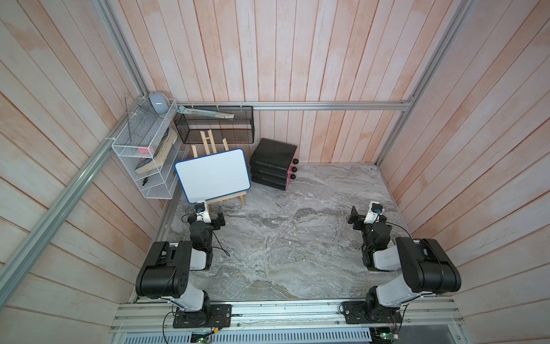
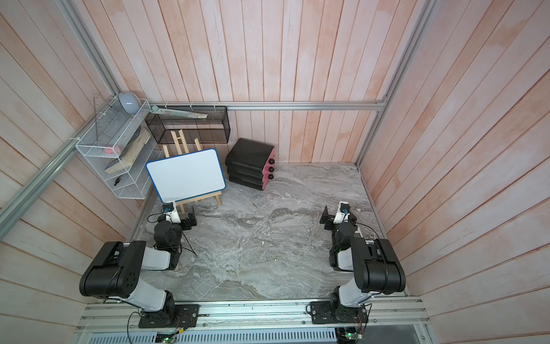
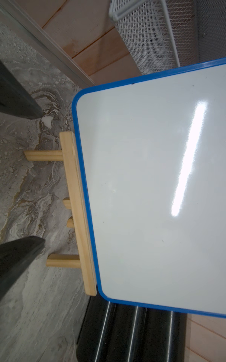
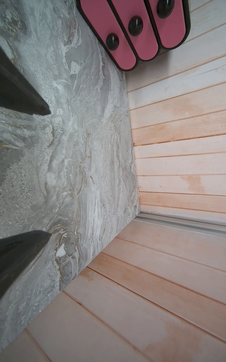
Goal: Please place the pencils in the drawer according to their color
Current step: Reset both arms
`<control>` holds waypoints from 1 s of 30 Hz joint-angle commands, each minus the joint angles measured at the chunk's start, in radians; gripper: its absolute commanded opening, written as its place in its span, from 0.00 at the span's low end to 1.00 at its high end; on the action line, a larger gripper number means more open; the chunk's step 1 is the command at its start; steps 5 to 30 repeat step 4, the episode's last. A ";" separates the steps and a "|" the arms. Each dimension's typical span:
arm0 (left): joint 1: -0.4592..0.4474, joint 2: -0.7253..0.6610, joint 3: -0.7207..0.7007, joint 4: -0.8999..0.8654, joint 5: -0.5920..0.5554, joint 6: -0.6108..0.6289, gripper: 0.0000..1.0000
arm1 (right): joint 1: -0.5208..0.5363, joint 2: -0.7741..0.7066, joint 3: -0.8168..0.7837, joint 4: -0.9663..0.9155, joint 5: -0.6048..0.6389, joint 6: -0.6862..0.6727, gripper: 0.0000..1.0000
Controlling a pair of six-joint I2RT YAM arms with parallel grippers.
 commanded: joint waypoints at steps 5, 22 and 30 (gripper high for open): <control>0.003 0.001 0.001 0.036 0.017 -0.004 0.99 | -0.005 0.006 0.001 0.036 -0.016 -0.003 0.98; 0.003 0.001 0.001 0.036 0.017 -0.004 0.99 | -0.005 0.006 0.001 0.036 -0.016 -0.003 0.98; 0.003 0.001 0.001 0.036 0.017 -0.004 0.99 | -0.005 0.006 0.001 0.036 -0.016 -0.003 0.98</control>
